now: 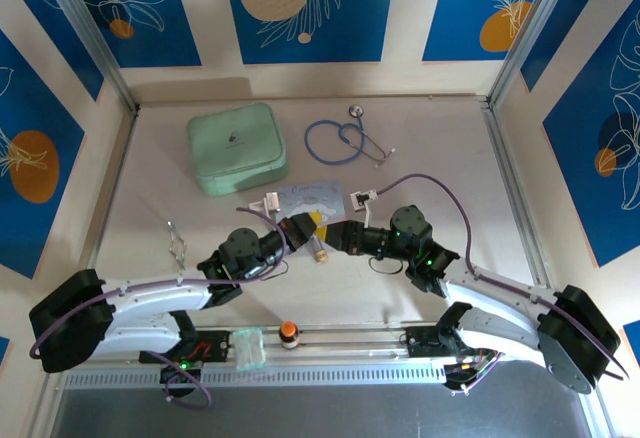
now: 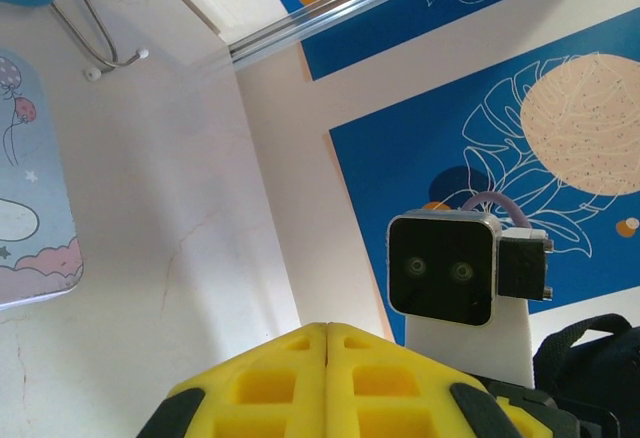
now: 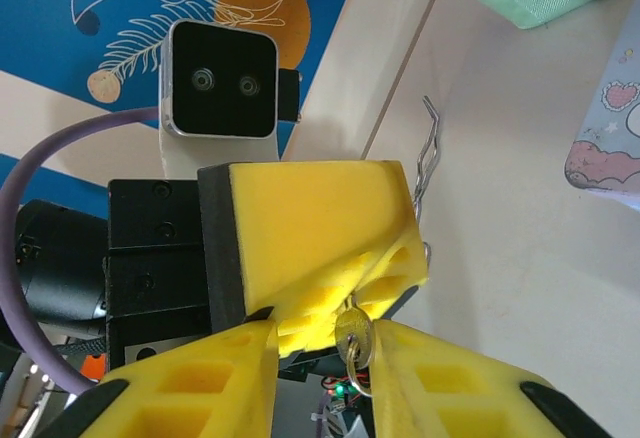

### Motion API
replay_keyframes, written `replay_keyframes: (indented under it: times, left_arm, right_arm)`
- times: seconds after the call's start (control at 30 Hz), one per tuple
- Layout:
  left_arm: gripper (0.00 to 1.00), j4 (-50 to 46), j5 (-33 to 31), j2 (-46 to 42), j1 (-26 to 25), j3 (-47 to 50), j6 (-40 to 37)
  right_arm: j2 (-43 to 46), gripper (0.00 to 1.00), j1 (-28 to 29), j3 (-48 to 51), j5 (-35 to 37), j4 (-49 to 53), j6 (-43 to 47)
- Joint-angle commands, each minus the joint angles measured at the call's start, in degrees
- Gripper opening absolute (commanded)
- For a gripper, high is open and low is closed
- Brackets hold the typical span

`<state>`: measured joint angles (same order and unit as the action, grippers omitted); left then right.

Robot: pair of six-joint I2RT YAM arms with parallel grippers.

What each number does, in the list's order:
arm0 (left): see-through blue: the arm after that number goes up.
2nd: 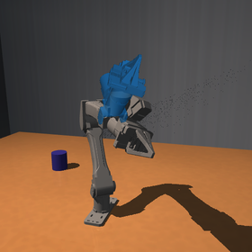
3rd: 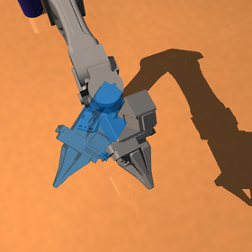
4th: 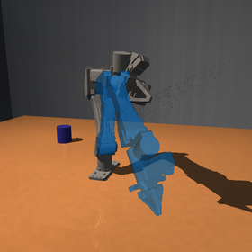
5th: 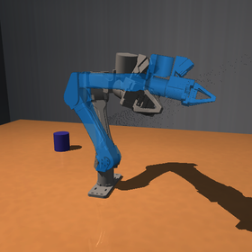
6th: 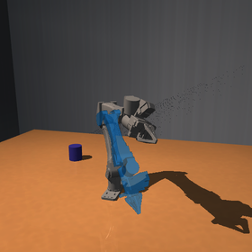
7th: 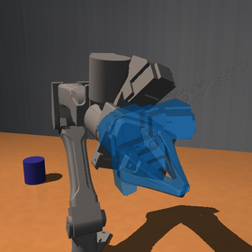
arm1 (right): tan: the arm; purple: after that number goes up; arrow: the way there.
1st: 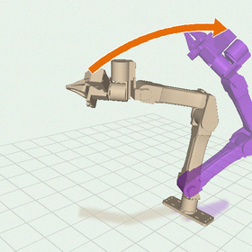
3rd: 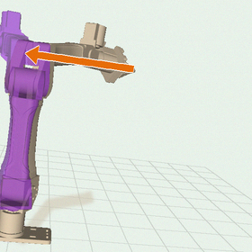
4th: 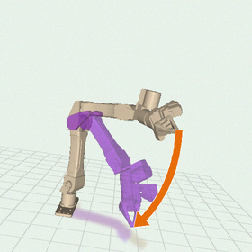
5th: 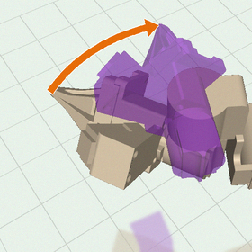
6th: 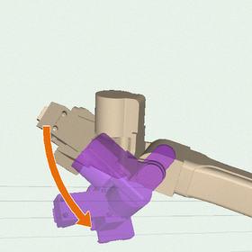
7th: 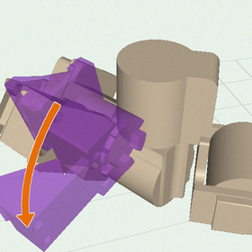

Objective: Unlock the padlock with the key

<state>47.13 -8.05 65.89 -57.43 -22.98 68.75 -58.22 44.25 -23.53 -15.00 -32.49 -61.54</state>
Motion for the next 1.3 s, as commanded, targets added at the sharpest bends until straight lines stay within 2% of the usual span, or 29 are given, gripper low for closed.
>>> replay_keyframes:
  times: [0.0, 0.33, 0.43, 0.5, 0.63, 0.8, 0.9, 0.93, 1.07, 1.1, 1.27]
  left_arm:
    - [0.0, 1.62, 0.06, -1.64, -0.79, -1.11, 0.75]
    - [0.0, -1.56, 0.06, -2.91, -0.98, -2.03, 0.48]
    - [0.0, -0.29, 0.22, -2.31, -1.06, -1.89, 1.12]
    - [0.0, 0.39, 0.47, -1.83, -1.11, -1.98, 1.12]
    - [0.0, 0.94, 0.11, -1.39, -1.19, -1.5, 1.64]
    - [0.0, 0.42, -1.38, -1.97, -1.2, -0.65, 1.18]
    - [0.02, -4.41, -3.11, -2.81, -1.1, -0.84, 0.92]
    - [0.12, -5.69, -3.64, -3.17, -1.1, -0.84, 0.3]
    - [0.65, -12.58, -6.22, -5.79, -1.1, -1.47, -3.48]
    - [0.74, -14.21, -6.91, -6.6, -1.1, -1.68, -4.25]
    - [1.0, -34.13, -10.1, -8.39, -1.02, -7.1, -8.89]
  right_arm:
    - [-0.49, 0.29, 0.62, -2.13, 1.17, -0.82, 1.55]
    - [-1.27, 0.29, 1.72, -1.56, 3.45, 0.15, 3.39]
    - [-1.97, 0.15, 1.72, -1.33, 2.72, -2.09, 3.09]
    - [-2.19, 0.14, 1.72, -1.14, 2.43, -3.42, 2.92]
    - [-2.21, 0.01, 1.81, -0.92, 2.16, -4.33, 2.67]
    - [-0.93, 0.0, 1.6, 0.65, 2.84, -4.42, 2.25]
    - [0.01, 0.0, 1.31, 1.54, 2.96, -3.84, 2.21]
    - [0.35, 0.0, 1.23, 1.77, 2.92, -3.4, 2.2]
    - [2.48, 0.0, 0.51, 2.04, 3.94, 2.86, 2.44]
    - [3.17, 0.0, 0.21, 2.16, 4.37, 4.51, 2.54]
    - [6.19, 0.0, -2.41, 2.65, 5.62, 14.71, 3.33]
